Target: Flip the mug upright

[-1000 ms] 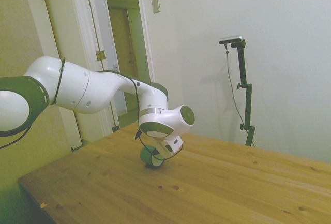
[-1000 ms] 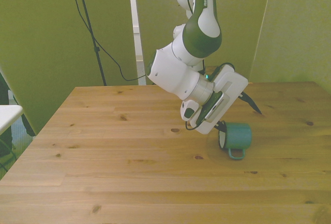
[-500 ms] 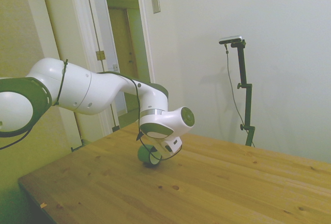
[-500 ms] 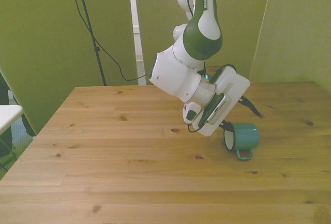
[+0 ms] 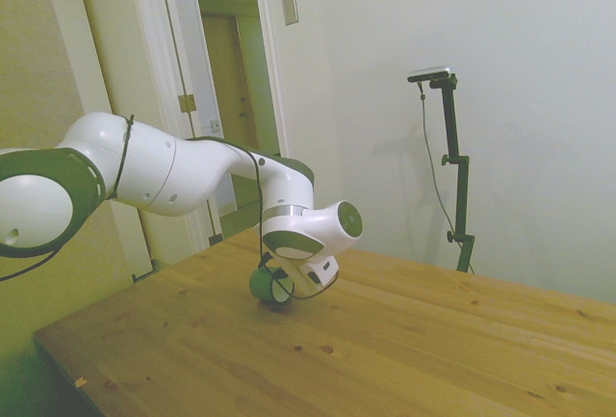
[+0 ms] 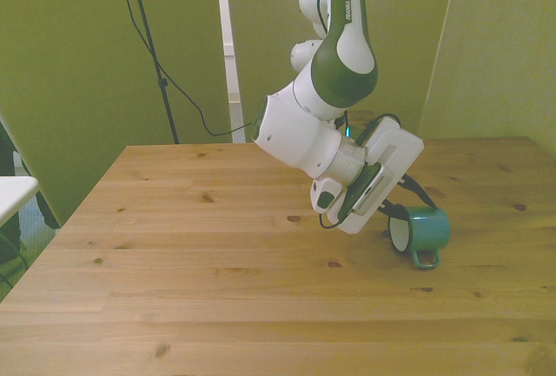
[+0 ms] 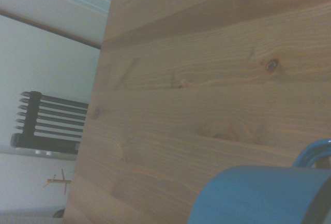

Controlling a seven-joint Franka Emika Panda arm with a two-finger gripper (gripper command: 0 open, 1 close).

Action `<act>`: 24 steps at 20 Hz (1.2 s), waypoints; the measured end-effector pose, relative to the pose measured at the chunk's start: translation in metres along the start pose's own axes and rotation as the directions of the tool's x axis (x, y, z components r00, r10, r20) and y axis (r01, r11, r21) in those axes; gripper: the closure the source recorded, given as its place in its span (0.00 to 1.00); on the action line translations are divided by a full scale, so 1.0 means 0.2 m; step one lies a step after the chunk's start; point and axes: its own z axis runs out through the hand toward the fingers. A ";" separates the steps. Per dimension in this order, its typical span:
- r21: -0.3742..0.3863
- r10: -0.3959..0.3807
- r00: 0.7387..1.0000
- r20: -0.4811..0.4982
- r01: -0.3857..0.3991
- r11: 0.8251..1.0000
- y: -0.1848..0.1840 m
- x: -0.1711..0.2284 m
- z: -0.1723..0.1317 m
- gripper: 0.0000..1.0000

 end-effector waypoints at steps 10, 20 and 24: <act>-0.060 -0.016 1.000 -0.021 0.014 0.998 -0.10 -0.05 -0.01 1.00; -0.448 -0.162 0.928 -0.335 -0.005 0.894 -0.55 -0.82 -0.05 1.00; -0.558 -0.232 0.860 -0.454 -0.071 0.827 -0.56 -1.11 -0.08 1.00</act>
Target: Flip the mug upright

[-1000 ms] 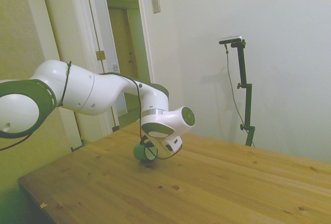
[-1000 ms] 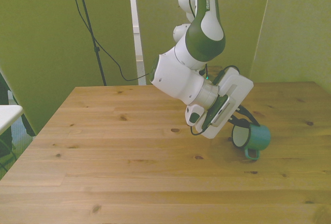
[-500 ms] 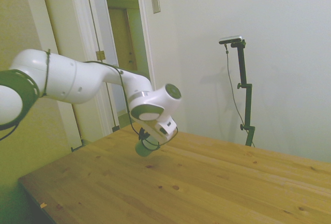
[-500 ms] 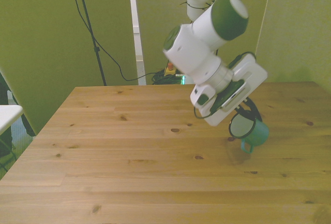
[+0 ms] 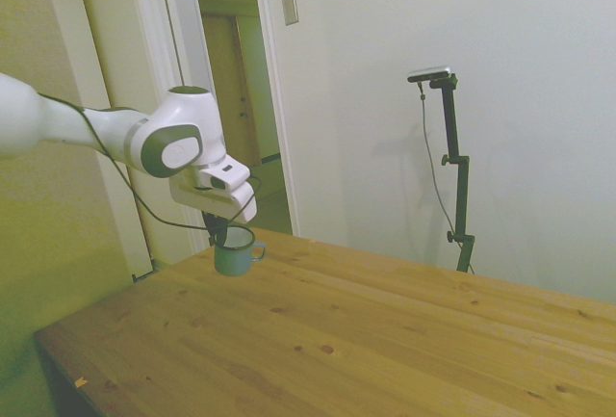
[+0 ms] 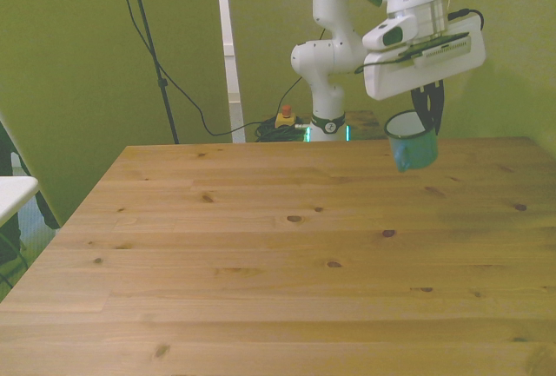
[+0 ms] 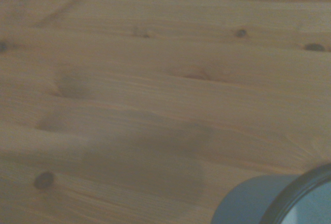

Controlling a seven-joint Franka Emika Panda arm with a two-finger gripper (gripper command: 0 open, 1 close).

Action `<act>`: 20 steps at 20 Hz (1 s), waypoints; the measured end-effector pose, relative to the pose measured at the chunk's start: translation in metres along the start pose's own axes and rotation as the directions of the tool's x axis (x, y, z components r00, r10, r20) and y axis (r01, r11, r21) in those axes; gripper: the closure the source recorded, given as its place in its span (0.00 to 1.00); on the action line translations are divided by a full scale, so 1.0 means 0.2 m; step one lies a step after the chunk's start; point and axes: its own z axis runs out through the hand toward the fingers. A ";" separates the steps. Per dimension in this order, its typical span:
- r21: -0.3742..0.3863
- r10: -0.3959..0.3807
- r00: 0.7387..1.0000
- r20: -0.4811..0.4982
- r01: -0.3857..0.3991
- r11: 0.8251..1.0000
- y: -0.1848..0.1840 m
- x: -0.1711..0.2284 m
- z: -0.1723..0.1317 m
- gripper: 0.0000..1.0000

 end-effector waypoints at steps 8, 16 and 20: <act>-0.235 0.059 0.956 -0.289 -0.130 0.963 0.24 0.00 -0.04 1.00; -0.277 0.122 0.917 -0.379 -0.239 0.931 0.40 0.06 0.21 1.00; -0.257 0.143 0.920 -0.364 -0.247 0.934 0.45 0.13 0.33 1.00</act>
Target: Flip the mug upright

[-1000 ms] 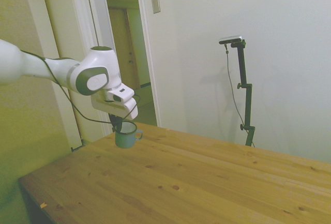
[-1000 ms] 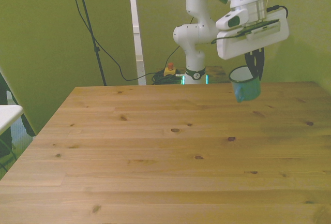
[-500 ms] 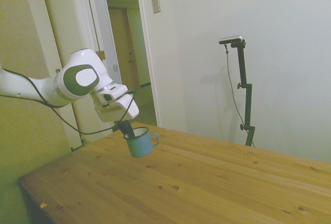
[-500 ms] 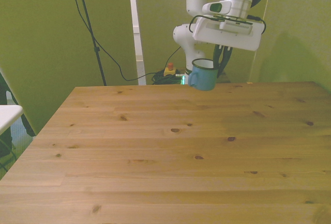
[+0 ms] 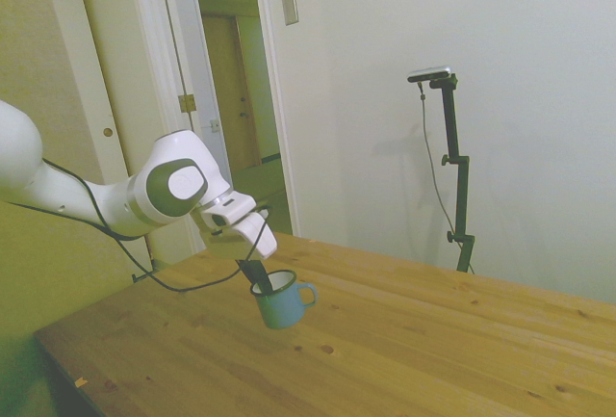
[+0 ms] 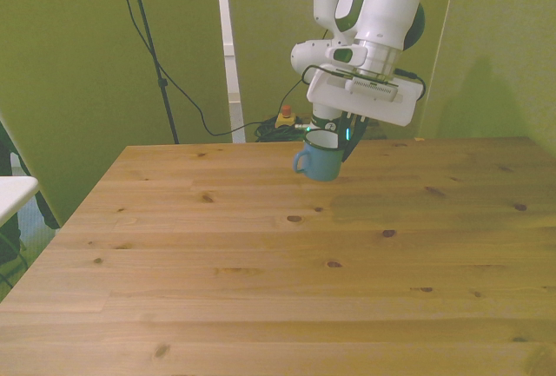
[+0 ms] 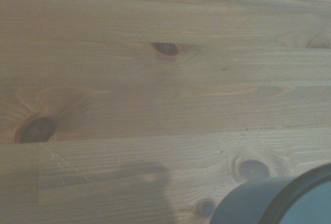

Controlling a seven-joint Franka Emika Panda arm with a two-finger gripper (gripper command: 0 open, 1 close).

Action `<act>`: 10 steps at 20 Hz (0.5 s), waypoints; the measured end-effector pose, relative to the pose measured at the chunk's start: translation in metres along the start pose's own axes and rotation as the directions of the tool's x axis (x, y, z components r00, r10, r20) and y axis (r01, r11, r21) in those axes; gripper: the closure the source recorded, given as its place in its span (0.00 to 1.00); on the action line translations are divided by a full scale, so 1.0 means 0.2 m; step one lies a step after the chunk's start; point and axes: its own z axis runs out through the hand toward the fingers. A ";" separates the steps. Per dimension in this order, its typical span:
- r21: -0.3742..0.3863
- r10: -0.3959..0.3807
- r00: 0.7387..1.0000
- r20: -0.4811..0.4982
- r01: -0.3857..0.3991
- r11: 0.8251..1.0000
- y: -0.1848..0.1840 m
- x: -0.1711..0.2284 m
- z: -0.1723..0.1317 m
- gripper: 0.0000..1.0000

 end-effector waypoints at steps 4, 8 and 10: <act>0.015 0.017 1.000 0.014 -0.017 1.000 0.00 0.02 0.11 1.00; 0.018 0.054 0.997 0.060 -0.056 0.998 -0.01 0.02 0.22 1.00; 0.017 0.063 0.995 0.077 -0.064 0.998 -0.01 0.01 0.26 1.00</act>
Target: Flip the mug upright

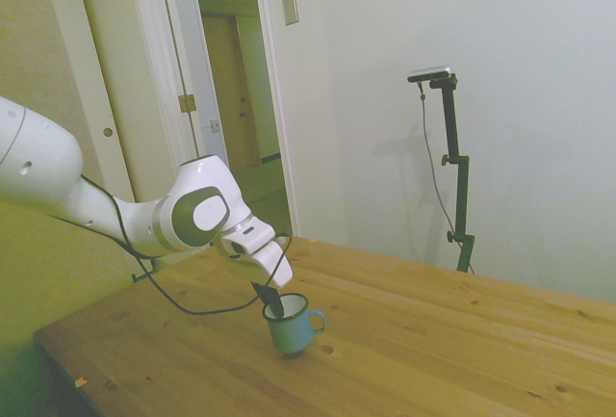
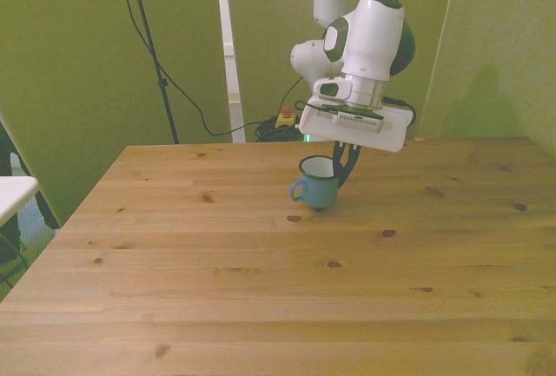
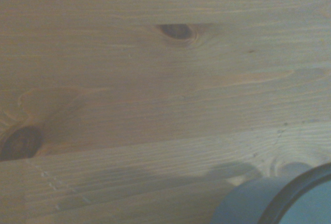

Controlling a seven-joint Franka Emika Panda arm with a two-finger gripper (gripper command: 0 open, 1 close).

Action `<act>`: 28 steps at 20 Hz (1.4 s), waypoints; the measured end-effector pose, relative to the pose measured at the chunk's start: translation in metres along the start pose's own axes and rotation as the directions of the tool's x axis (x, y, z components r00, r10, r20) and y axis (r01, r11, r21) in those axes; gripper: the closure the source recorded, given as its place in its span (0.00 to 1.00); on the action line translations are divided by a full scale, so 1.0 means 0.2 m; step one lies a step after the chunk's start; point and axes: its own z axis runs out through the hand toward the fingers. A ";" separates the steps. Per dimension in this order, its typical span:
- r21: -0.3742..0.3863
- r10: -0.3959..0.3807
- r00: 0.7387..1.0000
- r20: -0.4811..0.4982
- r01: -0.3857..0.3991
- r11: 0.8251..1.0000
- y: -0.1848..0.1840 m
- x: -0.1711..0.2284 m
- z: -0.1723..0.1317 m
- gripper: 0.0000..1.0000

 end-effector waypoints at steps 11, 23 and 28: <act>0.015 0.027 0.998 0.051 -0.028 1.000 -0.03 -0.03 0.08 0.00; 0.037 0.023 0.998 0.066 -0.025 0.999 -0.03 -0.05 0.04 0.00; 0.062 0.020 0.999 0.039 -0.022 0.998 0.02 -0.07 -0.22 0.00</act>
